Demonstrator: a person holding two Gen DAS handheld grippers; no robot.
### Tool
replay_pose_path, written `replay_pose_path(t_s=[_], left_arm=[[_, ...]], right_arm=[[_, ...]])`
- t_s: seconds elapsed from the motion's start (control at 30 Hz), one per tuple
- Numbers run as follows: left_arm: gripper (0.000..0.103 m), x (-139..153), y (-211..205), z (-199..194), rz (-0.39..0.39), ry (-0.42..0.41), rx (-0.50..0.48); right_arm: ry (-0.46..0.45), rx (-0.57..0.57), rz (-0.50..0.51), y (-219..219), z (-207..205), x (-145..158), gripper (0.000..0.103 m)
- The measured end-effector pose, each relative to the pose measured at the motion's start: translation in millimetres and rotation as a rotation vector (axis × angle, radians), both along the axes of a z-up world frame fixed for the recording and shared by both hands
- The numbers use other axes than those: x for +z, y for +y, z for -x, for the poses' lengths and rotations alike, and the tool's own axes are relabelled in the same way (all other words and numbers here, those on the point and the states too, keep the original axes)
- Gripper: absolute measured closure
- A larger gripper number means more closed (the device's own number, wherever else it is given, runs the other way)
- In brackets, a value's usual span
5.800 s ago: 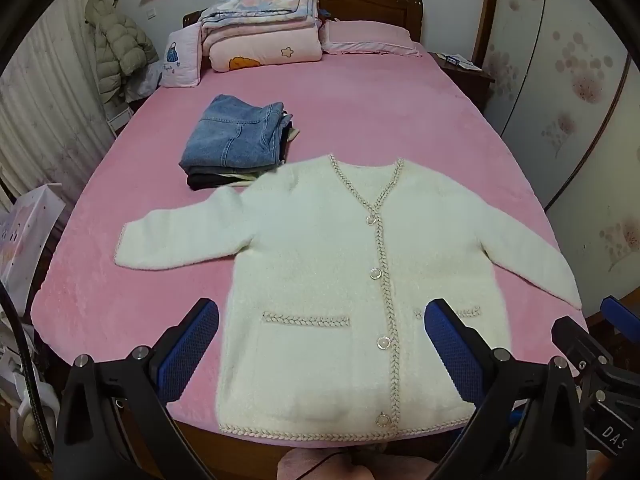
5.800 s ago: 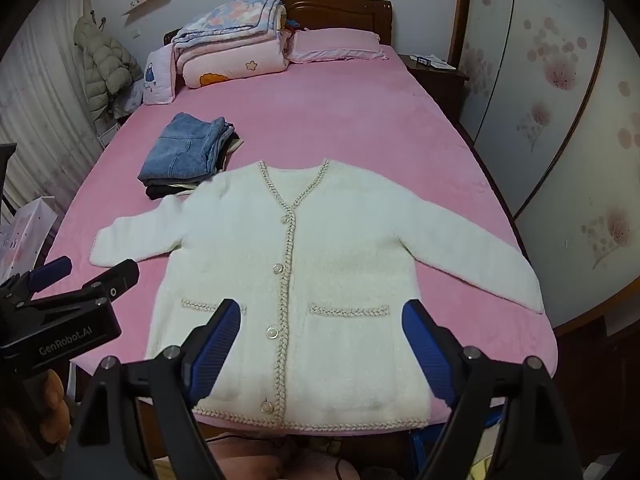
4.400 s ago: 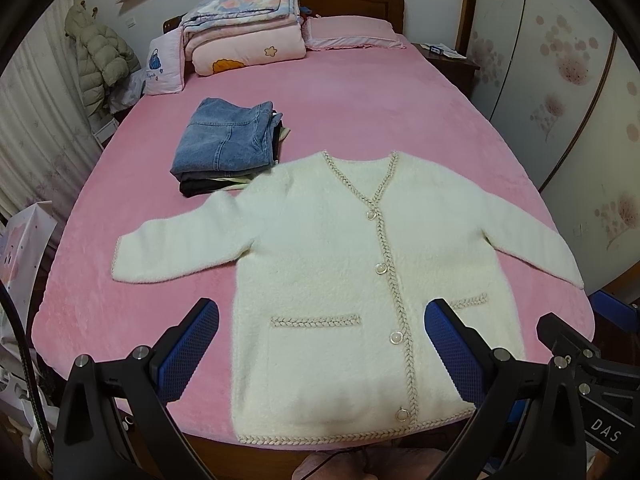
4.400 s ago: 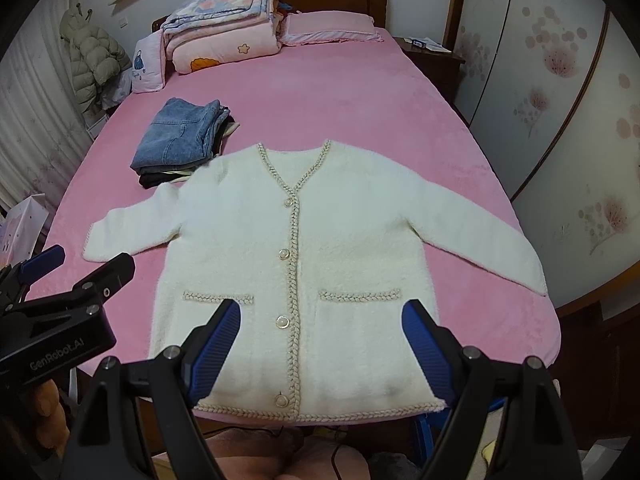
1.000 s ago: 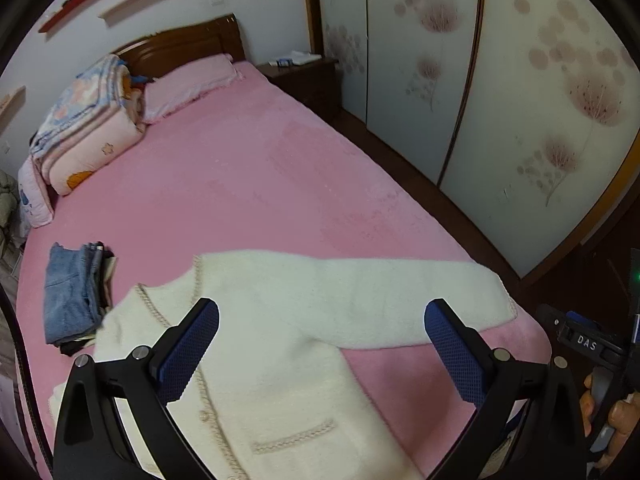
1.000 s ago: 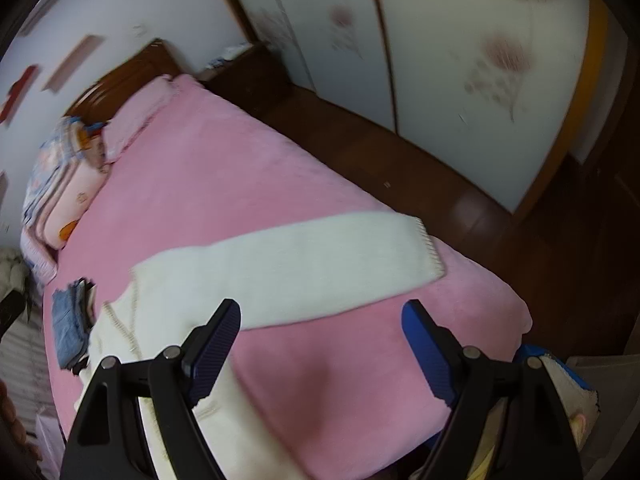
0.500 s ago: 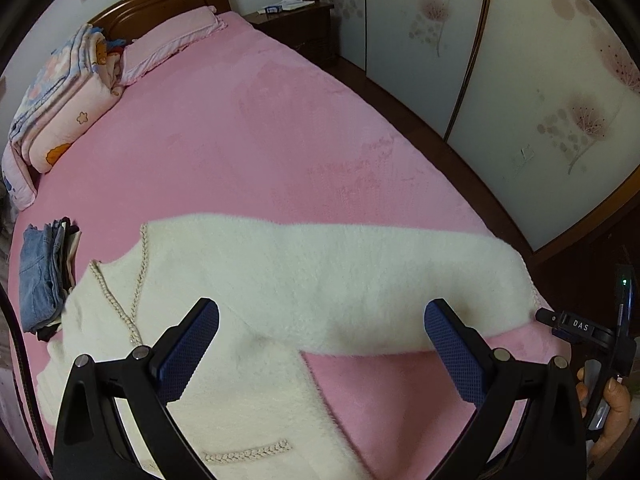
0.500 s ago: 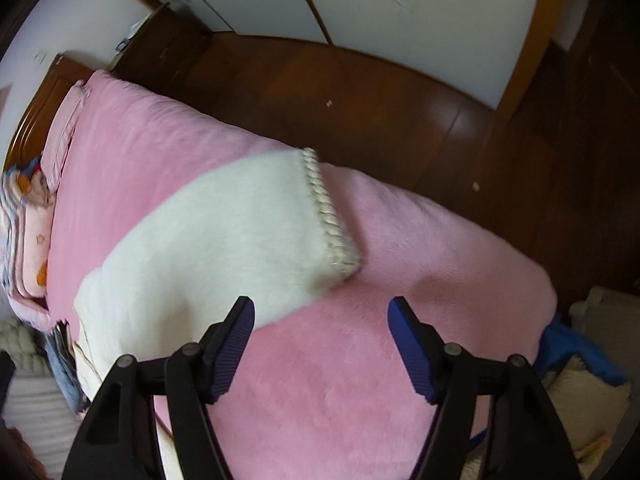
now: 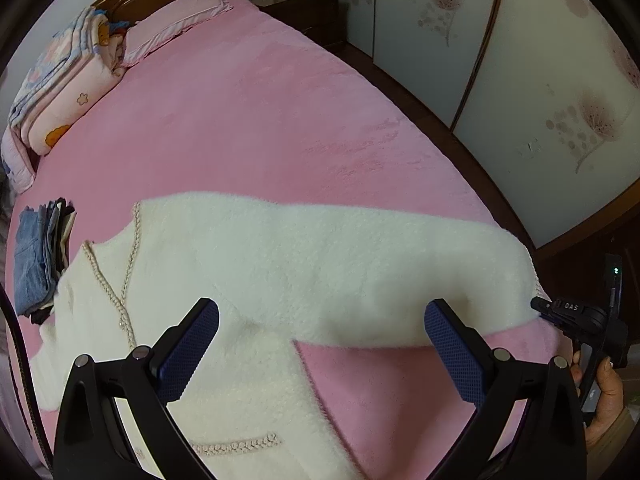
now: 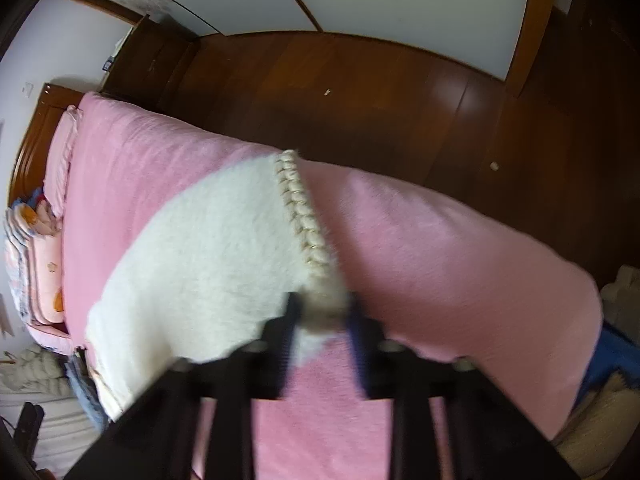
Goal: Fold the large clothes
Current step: 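Move the right tool to the cardigan sleeve cuff, then grasp the sleeve cuff with the right tool and lift it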
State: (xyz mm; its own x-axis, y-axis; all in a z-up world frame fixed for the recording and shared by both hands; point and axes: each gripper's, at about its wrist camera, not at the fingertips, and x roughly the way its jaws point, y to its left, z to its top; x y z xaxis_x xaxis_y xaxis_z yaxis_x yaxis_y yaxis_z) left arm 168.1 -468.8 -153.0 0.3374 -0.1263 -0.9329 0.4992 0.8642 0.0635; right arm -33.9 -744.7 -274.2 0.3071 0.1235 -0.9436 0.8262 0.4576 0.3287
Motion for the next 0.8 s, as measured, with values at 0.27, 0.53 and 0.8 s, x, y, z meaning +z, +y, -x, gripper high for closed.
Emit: replay_pose_path(t_s=[0.27, 0.53, 0.8], left_arm=[[0.001, 12, 44, -6, 0.006, 0.019, 0.080], [0.001, 36, 127, -10, 0.048, 0.025, 0.216], [0.001, 52, 233, -24, 0.136, 0.001, 0.354]], right_arm=[[-0.118, 0.059, 0.045, 3, -5, 51, 0.089], [-0.349, 0.275, 0.106, 63, -66, 154, 0.090], [-0.503, 0.562, 0.119, 195, -144, 219, 0.090]])
